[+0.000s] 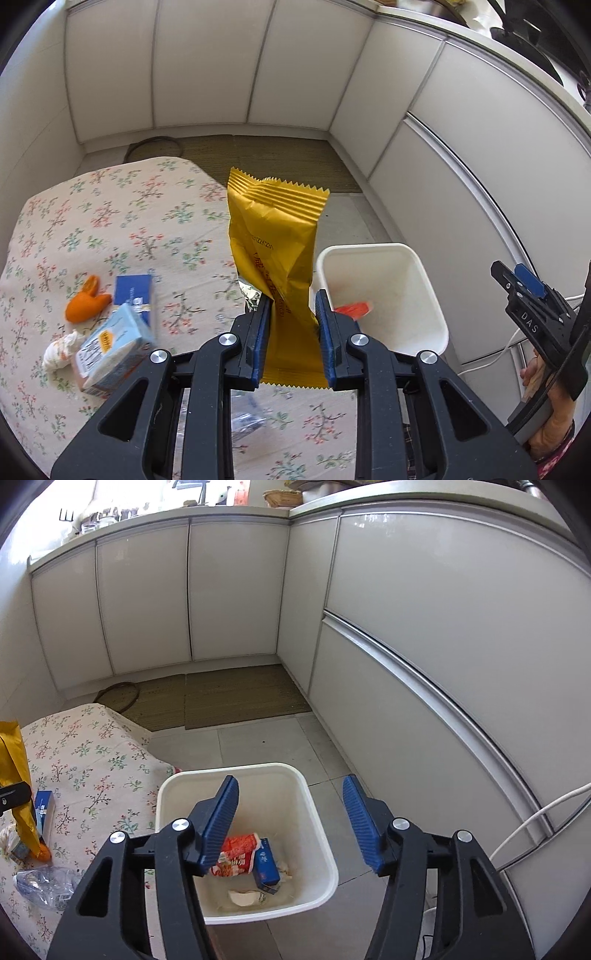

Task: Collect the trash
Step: 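Carry the noodle bag and yellow packet over the white bin and release both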

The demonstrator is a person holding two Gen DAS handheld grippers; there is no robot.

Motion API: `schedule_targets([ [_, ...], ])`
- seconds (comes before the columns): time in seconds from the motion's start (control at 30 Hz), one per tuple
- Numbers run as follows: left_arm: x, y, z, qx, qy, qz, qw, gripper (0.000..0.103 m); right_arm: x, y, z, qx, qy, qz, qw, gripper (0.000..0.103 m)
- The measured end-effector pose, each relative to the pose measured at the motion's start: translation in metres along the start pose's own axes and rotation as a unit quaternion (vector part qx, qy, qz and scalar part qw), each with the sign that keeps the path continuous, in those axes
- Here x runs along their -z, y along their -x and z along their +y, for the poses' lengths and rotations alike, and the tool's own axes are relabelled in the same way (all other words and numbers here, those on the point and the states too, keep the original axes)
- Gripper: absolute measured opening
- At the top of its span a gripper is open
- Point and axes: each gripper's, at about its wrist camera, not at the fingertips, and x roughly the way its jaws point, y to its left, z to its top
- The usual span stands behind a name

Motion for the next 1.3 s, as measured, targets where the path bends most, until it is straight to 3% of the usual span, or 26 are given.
schedule_targets([
  [0.2,-0.006,-0.018,-0.032,0.021,-0.014,-0.008,0.9997,0.023,0.005,-0.001,-0.033,0.043,-0.02,-0.007,0.999,0.085],
  [0.27,-0.009,-0.025,-0.043,0.031,-0.017,-0.009,0.9993,0.024,0.007,-0.003,-0.043,0.054,-0.028,-0.005,0.998,0.087],
  [0.47,-0.011,-0.056,-0.083,0.049,-0.043,-0.008,0.9978,0.025,0.013,-0.014,-0.068,0.078,-0.044,0.011,0.996,0.089],
  [0.67,-0.007,-0.085,-0.099,0.052,-0.058,0.004,0.9969,0.034,0.015,-0.021,-0.08,0.087,-0.058,0.018,0.994,0.089],
  [0.8,-0.006,-0.094,-0.102,0.051,-0.063,0.003,0.9967,0.055,0.014,-0.021,-0.076,0.09,-0.056,0.014,0.994,0.09],
  [1.03,-0.002,-0.094,-0.089,0.032,-0.047,0.003,0.9984,0.073,0.016,-0.021,-0.07,0.091,-0.053,0.015,0.994,0.091],
  [1.1,-0.002,-0.093,-0.083,0.022,-0.038,0.002,0.999,0.084,0.017,-0.02,-0.069,0.092,-0.051,0.014,0.994,0.093],
  [1.3,-0.001,-0.087,-0.076,-0.002,-0.033,-0.003,0.9995,0.093,0.018,-0.02,-0.06,0.09,-0.04,0.018,0.995,0.095],
])
